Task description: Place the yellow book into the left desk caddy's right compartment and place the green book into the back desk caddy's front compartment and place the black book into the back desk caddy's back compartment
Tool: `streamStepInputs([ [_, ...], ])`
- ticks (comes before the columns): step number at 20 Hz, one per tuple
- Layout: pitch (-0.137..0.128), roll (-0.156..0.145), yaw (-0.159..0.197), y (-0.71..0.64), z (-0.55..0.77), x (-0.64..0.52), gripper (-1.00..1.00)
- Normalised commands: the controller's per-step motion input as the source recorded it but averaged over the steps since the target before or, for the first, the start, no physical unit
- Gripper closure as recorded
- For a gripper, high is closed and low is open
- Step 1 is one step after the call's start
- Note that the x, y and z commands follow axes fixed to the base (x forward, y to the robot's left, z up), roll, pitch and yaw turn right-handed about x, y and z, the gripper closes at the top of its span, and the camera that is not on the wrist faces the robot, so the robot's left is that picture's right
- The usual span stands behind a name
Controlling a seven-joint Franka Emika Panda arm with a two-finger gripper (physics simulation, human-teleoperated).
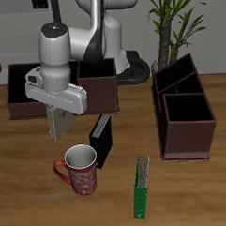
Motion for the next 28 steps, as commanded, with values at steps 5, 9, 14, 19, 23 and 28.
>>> streamStepInputs([
  [5,-0.01,0.049,0.169,0.61,0.54,-0.02,1.0],
  [9,-0.037,0.026,0.045,0.5,0.61,-0.14,1.0],
  [14,-0.011,0.012,0.032,0.25,0.31,-0.13,1.0],
  [19,-0.008,-0.007,0.028,0.35,0.38,-0.13,1.0],
  [23,0.017,0.005,0.029,0.36,0.38,-0.08,1.0],
  [28,0.002,0.013,0.055,0.52,0.33,-0.06,1.0],
])
